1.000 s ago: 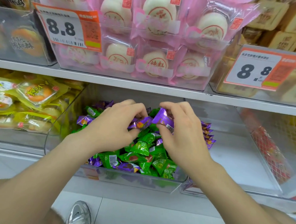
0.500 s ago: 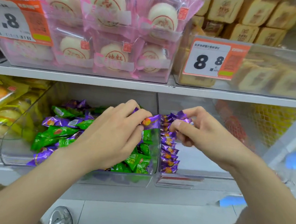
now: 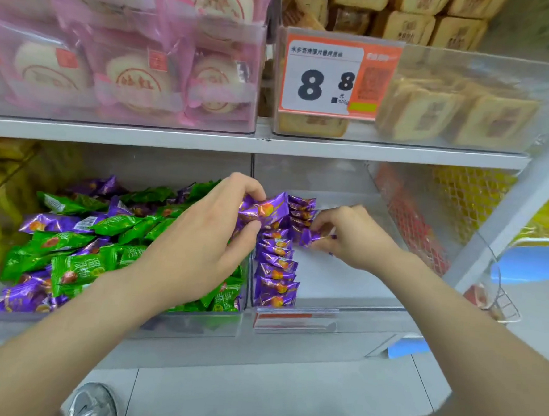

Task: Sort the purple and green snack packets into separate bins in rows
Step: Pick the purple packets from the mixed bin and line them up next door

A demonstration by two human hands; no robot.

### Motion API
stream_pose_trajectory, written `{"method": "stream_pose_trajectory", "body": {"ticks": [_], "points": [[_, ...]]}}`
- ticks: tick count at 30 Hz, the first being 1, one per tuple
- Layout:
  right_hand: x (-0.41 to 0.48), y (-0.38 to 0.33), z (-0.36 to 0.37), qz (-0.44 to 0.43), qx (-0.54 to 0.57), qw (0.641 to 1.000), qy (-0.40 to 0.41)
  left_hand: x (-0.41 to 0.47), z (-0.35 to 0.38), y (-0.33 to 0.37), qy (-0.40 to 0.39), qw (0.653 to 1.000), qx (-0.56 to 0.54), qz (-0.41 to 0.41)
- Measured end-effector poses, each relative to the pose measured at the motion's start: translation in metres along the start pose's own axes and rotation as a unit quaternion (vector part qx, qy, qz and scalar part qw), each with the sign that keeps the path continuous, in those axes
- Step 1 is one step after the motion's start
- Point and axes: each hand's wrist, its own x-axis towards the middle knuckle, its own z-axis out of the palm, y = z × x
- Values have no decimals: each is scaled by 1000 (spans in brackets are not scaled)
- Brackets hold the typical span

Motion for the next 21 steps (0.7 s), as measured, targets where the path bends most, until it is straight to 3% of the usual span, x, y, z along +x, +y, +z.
{"method": "stream_pose_trajectory", "body": {"ticks": [12,15,17,19,21], "points": [[6,-3,14,-33,-63,997,-8,0,0,-2,-18,999,18,32],[2,-13,-1,-14,-38,997,64,0,-1,-4,-14,999,12,30],[-5,-31,-17,12,98,987,130,-1,-3,-3,-10,999,2,30],[-20,-56,-34,8,337,937,86,1,-5,-1,-3,999,-7,33],[-36,-75,-42,-41,441,896,29,3,-6,2,8,999,-21,38]]}}
